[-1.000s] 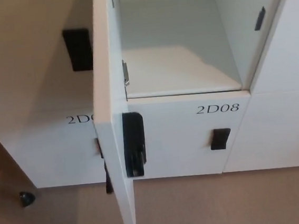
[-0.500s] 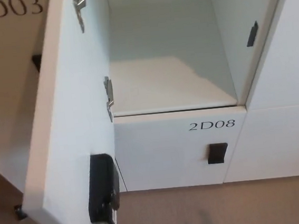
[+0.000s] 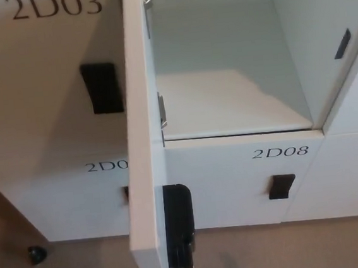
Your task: The robot walks towards an open cabinet and lifts its left hand to push the door towards the right to close it.
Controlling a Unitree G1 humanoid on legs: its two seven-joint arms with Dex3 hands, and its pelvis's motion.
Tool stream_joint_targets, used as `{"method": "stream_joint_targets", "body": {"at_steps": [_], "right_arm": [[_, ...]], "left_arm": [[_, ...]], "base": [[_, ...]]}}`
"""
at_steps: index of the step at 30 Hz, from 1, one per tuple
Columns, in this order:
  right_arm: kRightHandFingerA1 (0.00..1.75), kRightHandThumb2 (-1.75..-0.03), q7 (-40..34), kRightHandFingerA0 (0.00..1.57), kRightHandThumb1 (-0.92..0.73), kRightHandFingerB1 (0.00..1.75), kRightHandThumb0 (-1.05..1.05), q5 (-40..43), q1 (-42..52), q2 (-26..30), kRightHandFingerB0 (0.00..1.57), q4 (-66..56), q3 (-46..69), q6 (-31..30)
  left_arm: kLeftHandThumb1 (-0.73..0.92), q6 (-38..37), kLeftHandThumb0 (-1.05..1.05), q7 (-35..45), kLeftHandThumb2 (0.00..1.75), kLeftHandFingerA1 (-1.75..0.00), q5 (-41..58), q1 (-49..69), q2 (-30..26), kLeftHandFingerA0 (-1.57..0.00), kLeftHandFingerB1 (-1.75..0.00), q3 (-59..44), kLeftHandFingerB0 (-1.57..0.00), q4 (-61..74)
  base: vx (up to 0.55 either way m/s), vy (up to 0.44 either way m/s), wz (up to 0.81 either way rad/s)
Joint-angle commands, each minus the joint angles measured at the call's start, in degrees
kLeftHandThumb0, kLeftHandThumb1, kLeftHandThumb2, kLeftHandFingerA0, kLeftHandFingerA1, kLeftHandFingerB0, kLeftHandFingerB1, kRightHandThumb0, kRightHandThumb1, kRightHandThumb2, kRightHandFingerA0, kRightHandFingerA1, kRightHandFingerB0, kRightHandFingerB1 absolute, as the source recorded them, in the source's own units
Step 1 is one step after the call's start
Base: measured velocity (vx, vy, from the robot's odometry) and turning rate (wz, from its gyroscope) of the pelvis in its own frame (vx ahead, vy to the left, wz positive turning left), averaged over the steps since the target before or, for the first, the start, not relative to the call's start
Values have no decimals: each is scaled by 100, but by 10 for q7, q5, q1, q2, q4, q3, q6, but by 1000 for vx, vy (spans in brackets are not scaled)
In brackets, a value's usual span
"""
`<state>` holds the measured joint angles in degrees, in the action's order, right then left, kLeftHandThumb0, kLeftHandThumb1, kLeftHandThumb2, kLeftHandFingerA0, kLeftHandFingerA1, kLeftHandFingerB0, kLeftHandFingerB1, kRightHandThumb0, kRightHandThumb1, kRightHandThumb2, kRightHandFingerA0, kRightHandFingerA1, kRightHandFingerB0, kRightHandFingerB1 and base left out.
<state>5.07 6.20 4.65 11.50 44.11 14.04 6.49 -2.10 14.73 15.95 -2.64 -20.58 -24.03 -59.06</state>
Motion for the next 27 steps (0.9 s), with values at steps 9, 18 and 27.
{"method": "stream_joint_targets", "body": {"at_steps": [9, 18, 27], "right_arm": [[53, -57, -1, 80, -59, 48, -28, -11, -5, 12, 56, 12, -4, 11], [52, -57, -11, 81, -59, 48, -29, -19, -37, 13, 58, 35, -8, 8], [53, -57, -8, 78, -61, 49, -27, -25, -29, 15, 59, 46, -13, 20]], "left_arm": [[70, -22, -21, -1, 60, -48, -10, -4, -8, -67, -42, 12, -50, -5], [68, -35, -21, -6, 60, -49, -7, -9, -4, -66, -43, 10, -51, 11], [69, -58, -38, -28, 60, -42, -13, -12, 61, -47, -38, 39, -41, 129]], "base": [[-49, -65, 1], [-3, -9, 0], [0, 0, 0]]}}
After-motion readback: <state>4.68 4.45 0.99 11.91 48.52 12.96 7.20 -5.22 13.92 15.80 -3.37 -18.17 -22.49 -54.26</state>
